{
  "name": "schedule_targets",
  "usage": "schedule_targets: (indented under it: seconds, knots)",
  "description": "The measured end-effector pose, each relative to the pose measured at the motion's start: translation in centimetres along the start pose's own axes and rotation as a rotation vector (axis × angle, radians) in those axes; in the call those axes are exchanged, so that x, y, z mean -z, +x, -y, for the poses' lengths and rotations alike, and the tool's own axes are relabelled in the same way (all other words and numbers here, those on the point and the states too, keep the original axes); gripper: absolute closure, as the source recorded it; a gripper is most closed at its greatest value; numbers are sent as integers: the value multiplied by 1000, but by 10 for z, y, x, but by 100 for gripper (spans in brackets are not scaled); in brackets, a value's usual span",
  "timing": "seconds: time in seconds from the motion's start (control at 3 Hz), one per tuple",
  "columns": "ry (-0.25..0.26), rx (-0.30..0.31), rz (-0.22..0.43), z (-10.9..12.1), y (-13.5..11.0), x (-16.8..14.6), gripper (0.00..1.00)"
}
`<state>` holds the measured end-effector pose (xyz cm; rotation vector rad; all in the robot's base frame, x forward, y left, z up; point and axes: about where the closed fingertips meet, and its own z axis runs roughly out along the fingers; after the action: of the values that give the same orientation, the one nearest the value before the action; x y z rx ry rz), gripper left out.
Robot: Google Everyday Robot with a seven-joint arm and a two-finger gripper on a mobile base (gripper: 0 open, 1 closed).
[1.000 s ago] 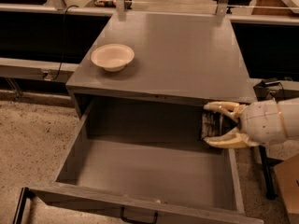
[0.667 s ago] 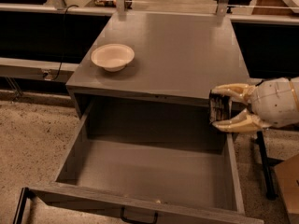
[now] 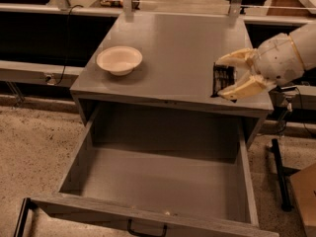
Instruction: Pick rxbar chocolate from top drawer and place on counter
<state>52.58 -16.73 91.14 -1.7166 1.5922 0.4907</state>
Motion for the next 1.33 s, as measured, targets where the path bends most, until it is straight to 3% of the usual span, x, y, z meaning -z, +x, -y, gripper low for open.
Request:
schedule_targets:
  seconds: [0.33,0.67,1.0,1.33]
  knots:
    - [-23,-45,4,34,-12,-14,100]
    - [-10,-161,17,57,-6,-34,83]
    - [-64,-235,-4,64,10,-71,59]
    - [-68,-235,-2,64,9,-74,35]
